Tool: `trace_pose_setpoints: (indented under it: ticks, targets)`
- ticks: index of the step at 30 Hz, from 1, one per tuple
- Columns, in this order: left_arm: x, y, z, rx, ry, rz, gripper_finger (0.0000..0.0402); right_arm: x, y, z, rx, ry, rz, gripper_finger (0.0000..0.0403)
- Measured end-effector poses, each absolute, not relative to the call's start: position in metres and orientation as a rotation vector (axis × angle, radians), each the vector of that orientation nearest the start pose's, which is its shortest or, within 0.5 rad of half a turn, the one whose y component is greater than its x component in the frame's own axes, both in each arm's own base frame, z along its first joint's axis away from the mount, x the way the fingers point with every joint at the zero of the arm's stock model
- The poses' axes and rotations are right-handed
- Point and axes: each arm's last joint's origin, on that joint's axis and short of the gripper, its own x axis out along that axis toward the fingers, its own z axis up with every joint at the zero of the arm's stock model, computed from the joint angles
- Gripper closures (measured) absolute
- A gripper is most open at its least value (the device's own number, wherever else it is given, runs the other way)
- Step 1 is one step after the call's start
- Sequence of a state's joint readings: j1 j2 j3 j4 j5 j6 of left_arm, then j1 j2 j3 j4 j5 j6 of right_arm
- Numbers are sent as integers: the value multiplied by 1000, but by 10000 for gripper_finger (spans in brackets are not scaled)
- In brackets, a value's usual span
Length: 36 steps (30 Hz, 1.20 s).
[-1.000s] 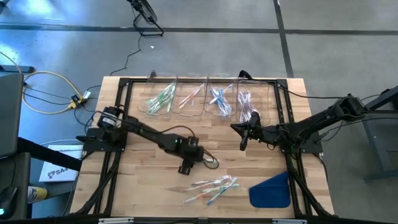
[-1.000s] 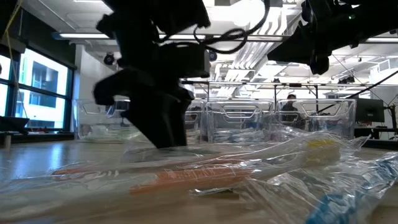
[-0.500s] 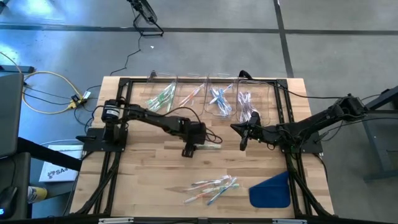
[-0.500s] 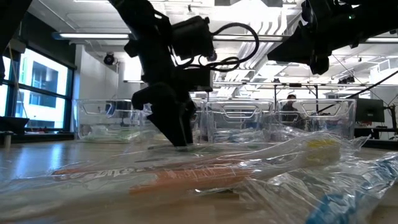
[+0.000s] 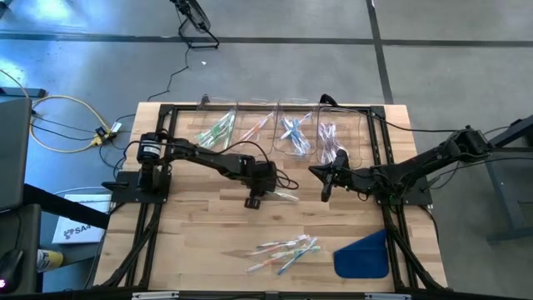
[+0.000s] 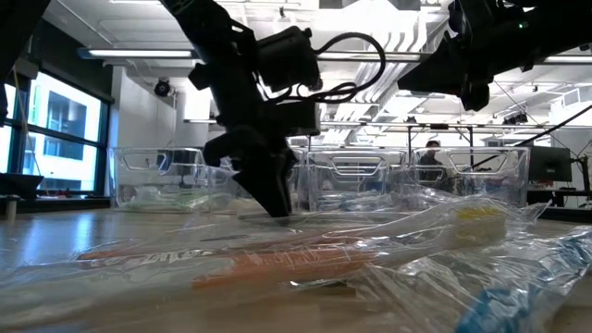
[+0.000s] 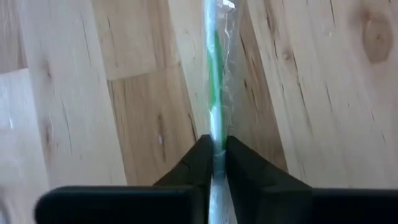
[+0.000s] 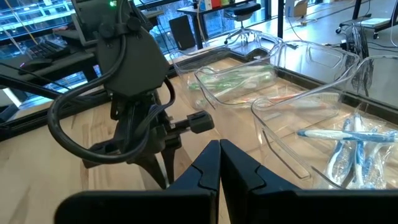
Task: Pick & Place Toothbrushes
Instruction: Put the green toothbrush into the left transparent bin
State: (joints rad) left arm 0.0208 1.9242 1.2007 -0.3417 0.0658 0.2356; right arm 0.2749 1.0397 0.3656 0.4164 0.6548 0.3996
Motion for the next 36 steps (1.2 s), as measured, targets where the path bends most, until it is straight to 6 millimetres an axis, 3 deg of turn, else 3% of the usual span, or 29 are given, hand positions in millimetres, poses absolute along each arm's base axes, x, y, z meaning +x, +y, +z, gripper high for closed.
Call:
trace_pose_setpoints:
  ticks: [14, 18, 26, 36]
  targets:
    - [384, 8, 151, 229, 1032, -113, 386, 200, 38, 202, 278, 156, -407, 401]
    - [382, 8, 162, 253, 1011, -114, 387, 200, 39, 202, 279, 163, -385, 401]
    - [354, 9, 220, 312, 971, -66, 387, 200, 39, 200, 281, 183, -369, 401]
    - [278, 27, 318, 319, 812, 102, 387, 200, 39, 198, 291, 197, -370, 401]
